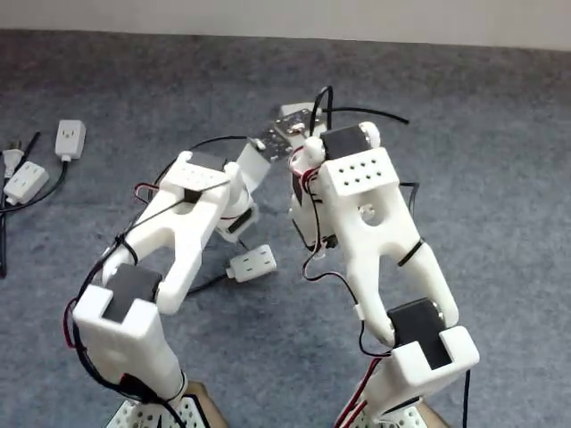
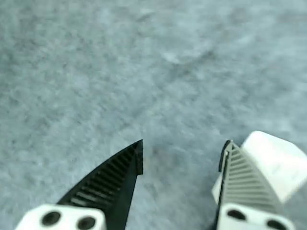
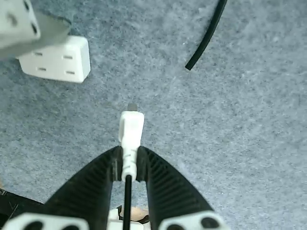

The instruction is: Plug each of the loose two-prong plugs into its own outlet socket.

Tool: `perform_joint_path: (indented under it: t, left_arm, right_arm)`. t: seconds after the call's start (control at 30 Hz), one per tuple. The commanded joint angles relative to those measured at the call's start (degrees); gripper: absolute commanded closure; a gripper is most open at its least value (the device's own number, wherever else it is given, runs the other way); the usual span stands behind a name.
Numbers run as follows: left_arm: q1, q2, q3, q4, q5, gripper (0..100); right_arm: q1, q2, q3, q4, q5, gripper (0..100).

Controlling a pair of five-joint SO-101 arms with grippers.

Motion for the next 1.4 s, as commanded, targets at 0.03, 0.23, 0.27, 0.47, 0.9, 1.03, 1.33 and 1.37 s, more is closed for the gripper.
perform_joint_path:
  t: [0.03,0.23,0.27,0.47,0.9,1.03,1.33,1.37]
  left_arm:
    - [3.03,-5.93,1.01,5.27,1.93,72]
    - [5.23,-6.73,8.66,1.23,2.81,72]
    - [5.05,-6.73,9.63,0.35,2.81,72]
    - [4.97,-7.25,12.79,-1.32,2.73,73]
    - [-22.90,-6.73,-0.48,-10.90,18.64,73]
    - [-30.81,-7.25,3.30,-13.89,20.04,73]
    - [-35.74,-6.73,9.71,-22.51,15.56,73]
    - [-35.30,-6.73,10.24,-23.03,15.56,73]
  right_arm:
    - [1.10,-2.42,-0.22,0.84,0.62,99.1]
    - [1.10,-2.42,-0.22,0.92,0.62,99.1]
    - [1.10,-2.42,-0.22,0.92,0.70,99.1]
    - [1.10,-2.42,-0.13,0.92,0.79,99.1]
    - [-6.20,-2.33,-0.75,0.84,-13.45,99.1]
    - [-9.63,0.66,-0.92,-0.31,-14.77,99.1]
    - [-13.76,7.69,-0.92,0.84,-16.44,99.1]
    - [-13.85,7.16,-0.92,0.84,-16.62,99.1]
